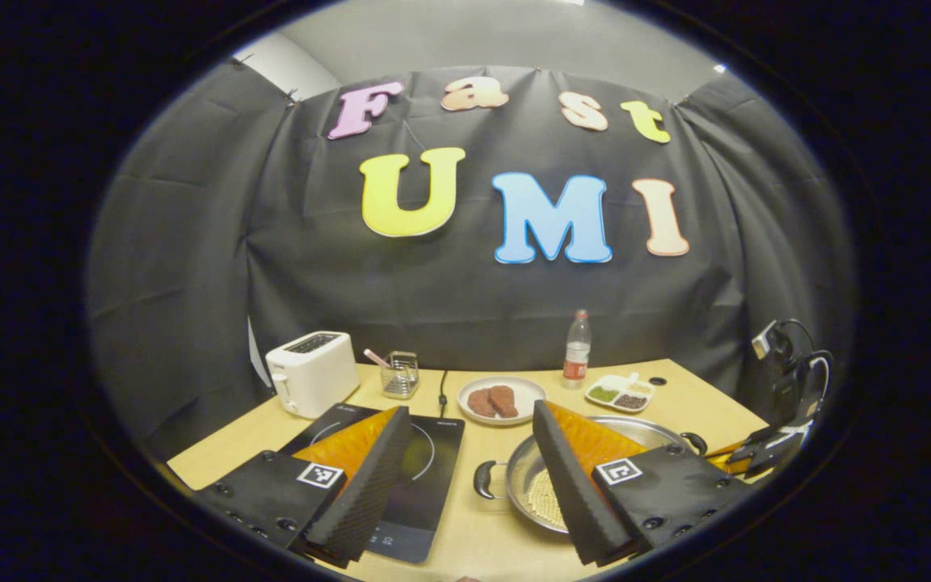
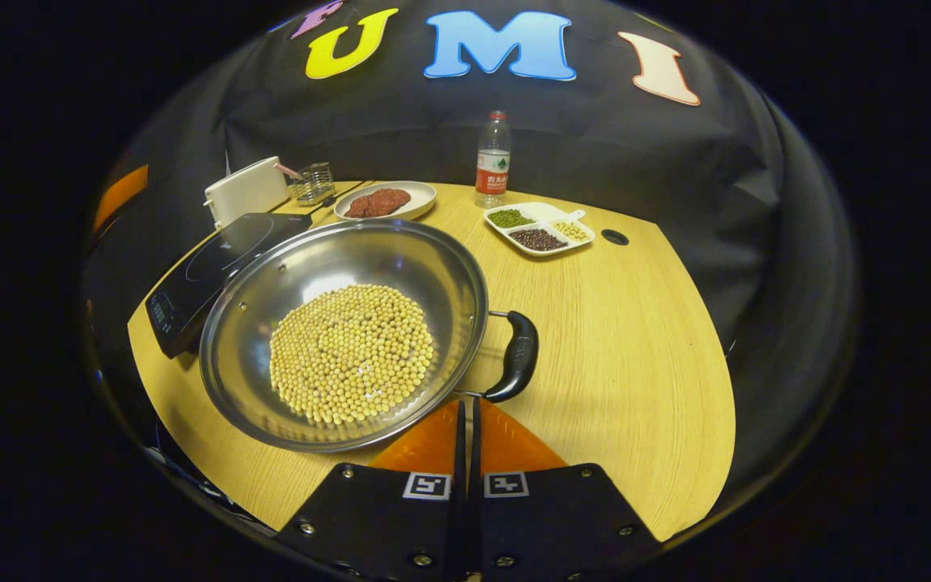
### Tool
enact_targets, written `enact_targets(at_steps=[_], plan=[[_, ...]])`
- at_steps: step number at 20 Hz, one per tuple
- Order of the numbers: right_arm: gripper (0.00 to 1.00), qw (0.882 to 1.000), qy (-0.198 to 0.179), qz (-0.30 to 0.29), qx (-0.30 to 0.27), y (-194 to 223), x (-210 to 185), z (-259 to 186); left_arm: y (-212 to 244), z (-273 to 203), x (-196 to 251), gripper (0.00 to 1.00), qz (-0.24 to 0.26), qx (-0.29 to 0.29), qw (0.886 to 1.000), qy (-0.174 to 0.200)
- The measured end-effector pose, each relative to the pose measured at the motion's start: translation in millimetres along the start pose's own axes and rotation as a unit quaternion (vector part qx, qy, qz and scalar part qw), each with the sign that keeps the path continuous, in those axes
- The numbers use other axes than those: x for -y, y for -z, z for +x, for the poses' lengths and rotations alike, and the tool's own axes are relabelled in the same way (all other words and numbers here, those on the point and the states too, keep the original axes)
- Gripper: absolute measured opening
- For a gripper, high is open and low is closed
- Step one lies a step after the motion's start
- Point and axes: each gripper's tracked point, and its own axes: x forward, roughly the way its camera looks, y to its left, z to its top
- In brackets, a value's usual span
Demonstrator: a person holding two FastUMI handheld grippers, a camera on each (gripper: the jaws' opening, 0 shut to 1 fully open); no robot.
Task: First push the handle of the pot to place it horizontally, then grasp the pot with both hands and set it on the induction cooktop.
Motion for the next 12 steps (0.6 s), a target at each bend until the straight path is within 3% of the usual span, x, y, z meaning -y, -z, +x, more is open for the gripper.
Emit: enact_targets(at_steps=[3,5,6,8,12], plan=[[0.01,0.999,0.014,0.028,0.033,-17,14,-8,22,18,17,0.94,-0.002,-0.028,0.999,0.017],[0.12,0.996,0.017,0.066,0.061,-27,18,-13,37,31,26,0.98,-0.001,-0.045,0.999,0.026],[0.42,0.993,0.021,0.084,0.078,-36,21,-18,44,37,30,0.94,-0.001,-0.056,0.998,0.031],[1.00,0.988,0.036,0.103,0.105,-47,30,-18,62,50,37,0.98,-0.004,-0.077,0.996,0.043],[1.00,0.985,0.041,0.119,0.116,-56,27,-11,93,72,43,0.98,-0.007,-0.120,0.992,0.049]])
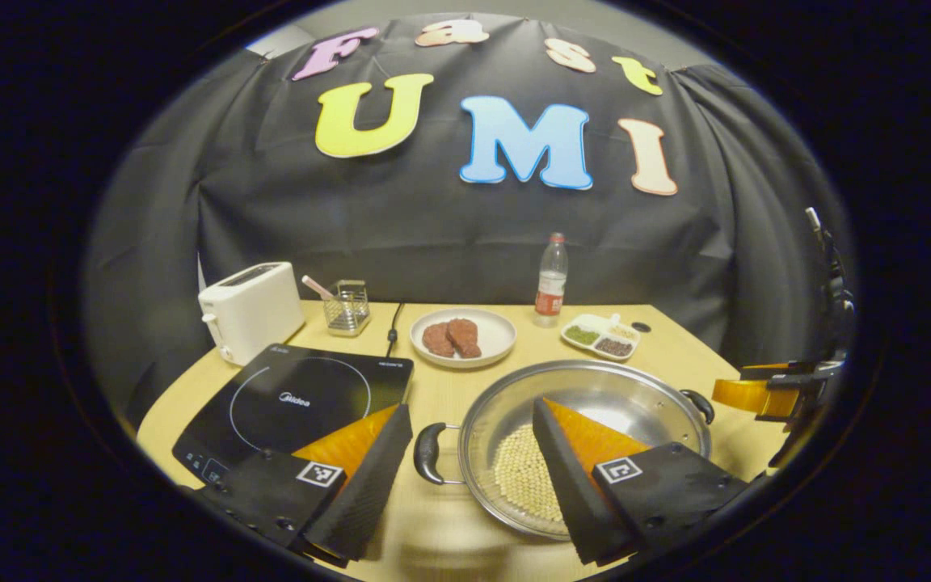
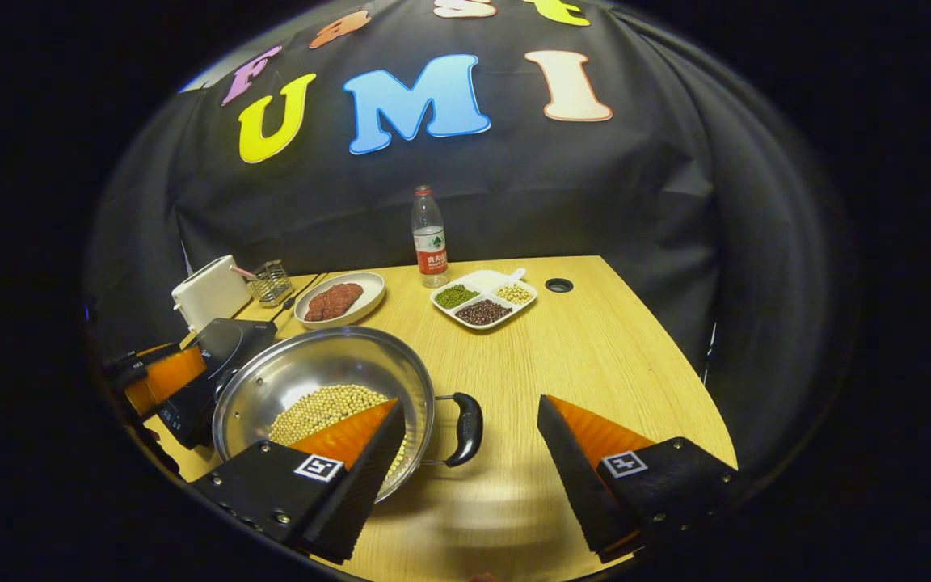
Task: First push the handle of the pot to place it horizontally, then grasp the pot with both hands and set it on the induction cooktop.
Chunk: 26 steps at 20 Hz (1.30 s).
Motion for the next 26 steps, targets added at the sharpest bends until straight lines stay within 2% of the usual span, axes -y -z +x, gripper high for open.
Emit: enact_targets(at_steps=[1,2,5,6,12,13,16,18,19,20,22,24,25,26], plan=[[1.00,1.000,-0.001,-0.002,-0.001,0,-2,3,9,7,0,0.95,0.001,-0.013,1.000,0.001],[1.00,1.000,-0.001,-0.006,-0.004,3,-3,6,16,13,-1,0.98,0.001,-0.023,1.000,0.000],[1.00,1.000,0.000,-0.016,-0.011,7,-6,16,35,27,-8,0.95,0.000,-0.049,0.999,-0.011],[1.00,1.000,0.001,-0.018,-0.014,9,-6,20,39,32,-10,0.98,-0.003,-0.055,0.998,-0.014],[1.00,0.999,0.007,-0.015,-0.035,20,-3,40,66,55,-14,0.98,-0.015,-0.094,0.995,-0.025],[1.00,0.999,0.006,-0.014,-0.040,22,-4,43,69,57,-15,1.00,-0.017,-0.100,0.994,-0.027],[1.00,0.999,-0.002,-0.013,-0.051,28,-10,51,76,62,-17,0.98,-0.021,-0.110,0.993,-0.032],[0.91,0.998,-0.006,-0.009,-0.059,32,-13,56,74,63,-19,0.96,-0.017,-0.104,0.994,-0.040],[0.91,0.998,-0.004,-0.008,-0.061,33,-13,57,76,65,-20,0.92,-0.017,-0.105,0.993,-0.041],[0.85,0.998,-0.006,-0.005,-0.066,35,-15,60,79,65,-19,0.96,-0.020,-0.109,0.993,-0.042],[0.78,0.997,-0.006,0.004,-0.071,37,-16,63,82,67,-23,0.90,-0.022,-0.113,0.992,-0.050],[0.64,0.997,0.000,0.012,-0.076,38,-11,62,85,68,-26,0.87,-0.025,-0.117,0.991,-0.056],[0.56,0.997,-0.001,0.015,-0.079,40,-11,67,89,63,-25,0.82,-0.032,-0.122,0.990,-0.056],[0.59,0.996,-0.004,0.015,-0.083,40,-13,63,88,66,-23,0.75,-0.040,-0.123,0.990,-0.055]])
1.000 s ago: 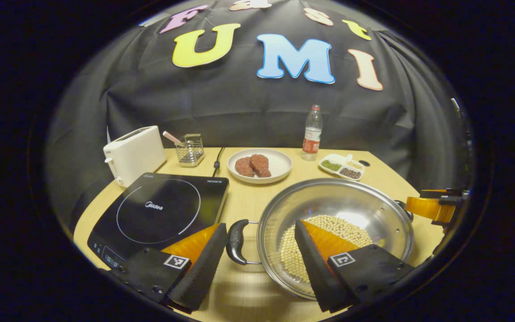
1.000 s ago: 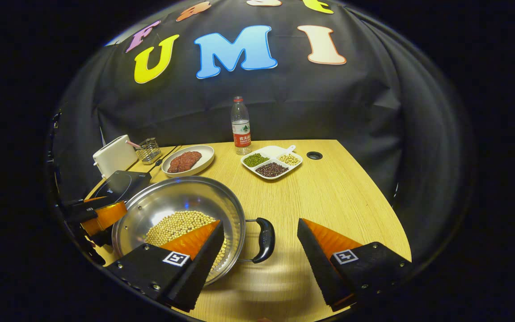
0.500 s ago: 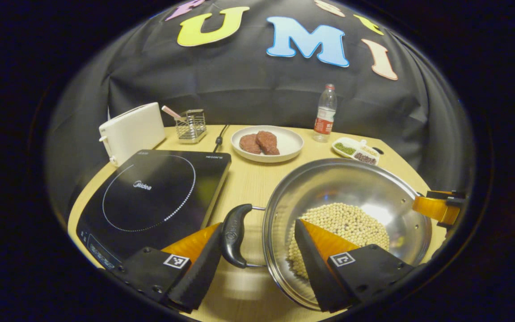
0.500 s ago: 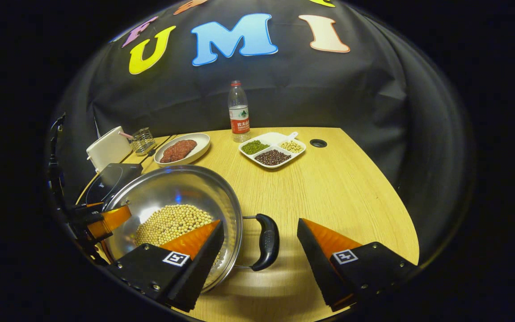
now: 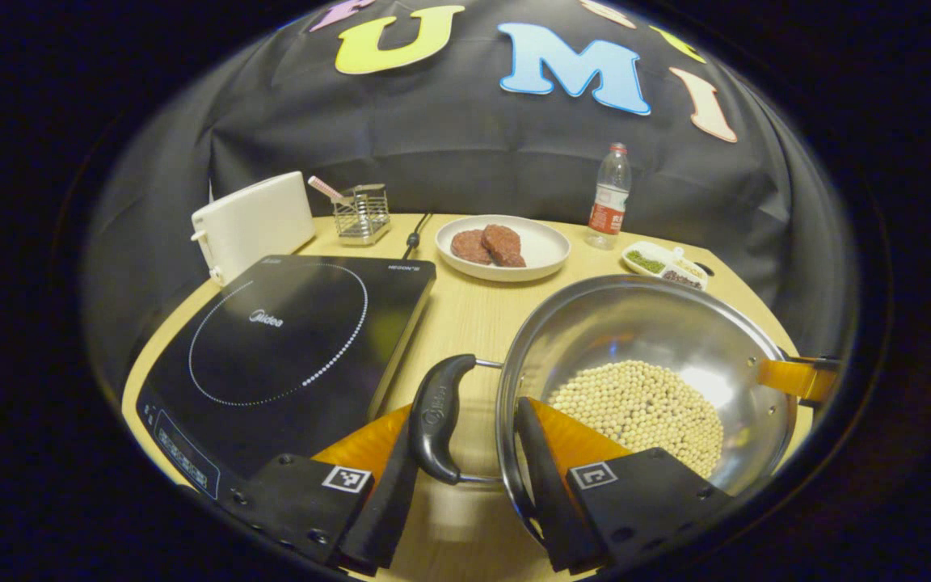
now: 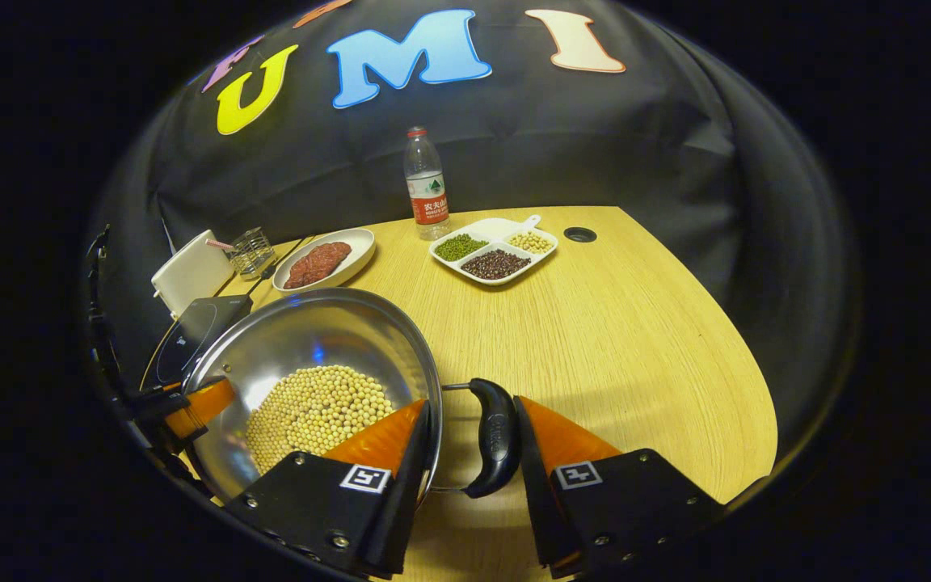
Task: First push the handle of the pot to place it horizontally, then grasp the pot with both hands and set it on the induction cooktop.
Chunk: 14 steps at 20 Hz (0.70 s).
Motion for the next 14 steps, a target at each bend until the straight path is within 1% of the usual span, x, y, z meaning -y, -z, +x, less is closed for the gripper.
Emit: enact_targets(at_steps=[3,4,5,6,7,8,10,11,14], plan=[[0.59,1.000,-0.002,0.008,-0.011,2,0,1,4,3,-3,0.72,-0.010,-0.007,1.000,-0.006],[0.59,1.000,-0.002,0.009,-0.012,3,-1,2,3,4,-3,0.70,-0.012,-0.004,1.000,-0.007],[0.59,1.000,-0.002,0.005,-0.013,1,-1,2,2,3,-2,0.72,-0.016,-0.003,1.000,-0.007],[0.55,1.000,-0.004,0.002,-0.016,3,-1,1,3,3,-1,0.70,-0.018,-0.003,1.000,-0.005],[0.51,1.000,-0.004,0.000,-0.020,3,-1,-2,2,3,-1,0.73,-0.016,-0.001,1.000,-0.004],[0.51,1.000,-0.003,-0.002,-0.018,2,-1,1,0,7,0,0.63,-0.014,-0.002,1.000,-0.004],[0.51,1.000,0.005,-0.013,-0.016,-1,1,-2,2,2,2,0.70,-0.019,-0.007,1.000,0.000],[0.50,1.000,0.005,-0.014,-0.016,-2,1,-3,3,2,2,0.65,-0.024,-0.011,1.000,0.001],[0.51,1.000,0.006,-0.022,-0.006,-10,1,-11,-2,-2,-2,0.66,-0.026,-0.003,1.000,0.003]])
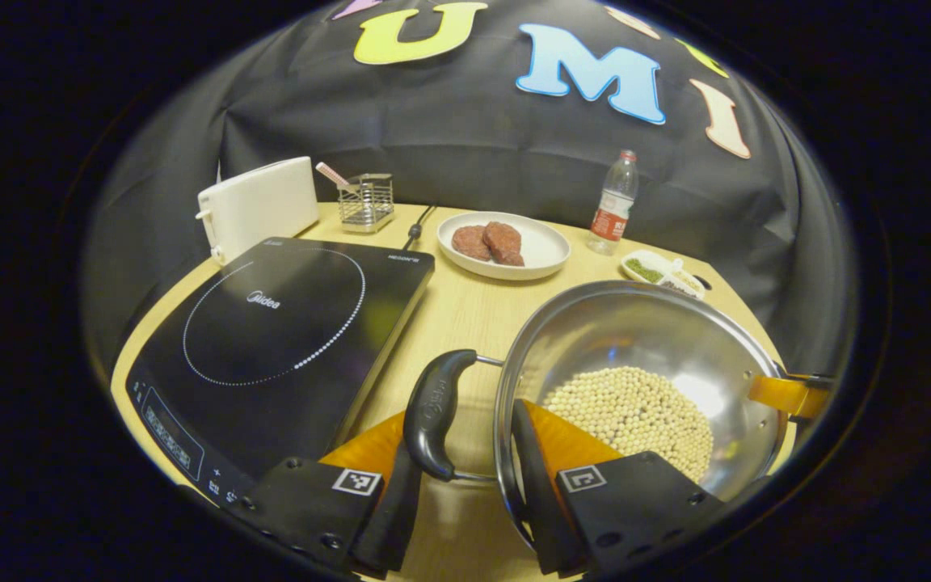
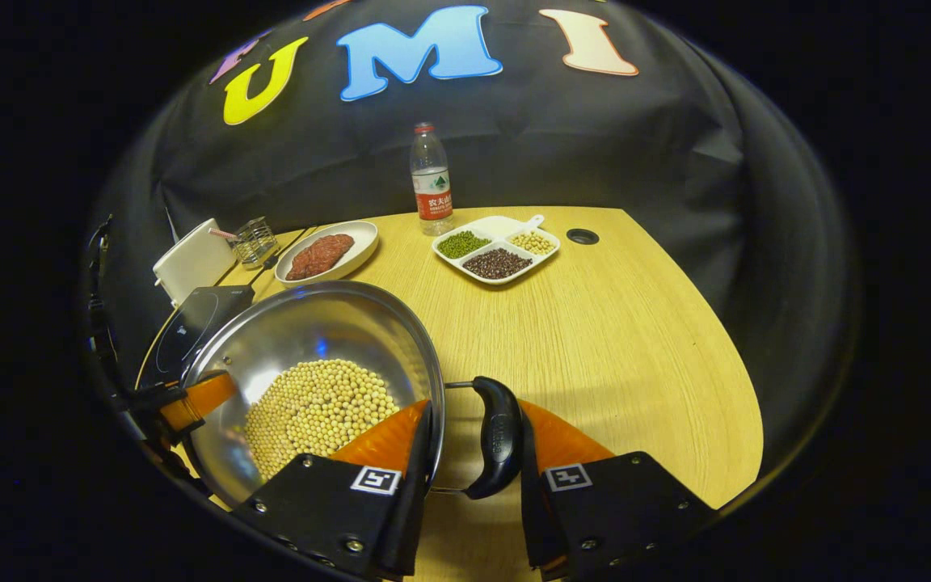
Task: First push the handle of the pot to place it horizontally, then grasp the pot with both hands and set it on the induction cooktop.
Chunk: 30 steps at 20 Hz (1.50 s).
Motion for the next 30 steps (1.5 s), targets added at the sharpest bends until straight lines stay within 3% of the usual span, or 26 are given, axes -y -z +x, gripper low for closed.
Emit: enact_targets(at_steps=[3,6,9,30], plan=[[0.51,1.000,0.002,-0.003,0.007,-9,-4,-15,-12,-19,5,0.69,0.000,0.006,1.000,0.003],[0.51,1.000,-0.002,0.001,0.010,-16,-19,-27,-27,-31,-11,0.62,0.001,0.018,1.000,0.003],[0.50,1.000,0.002,-0.002,0.016,-23,-43,-33,-37,-37,-31,0.64,0.002,0.022,1.000,0.003],[0.50,0.999,0.015,0.033,0.033,-33,-259,-13,-100,-10,-255,0.62,0.032,0.042,0.998,0.020]])
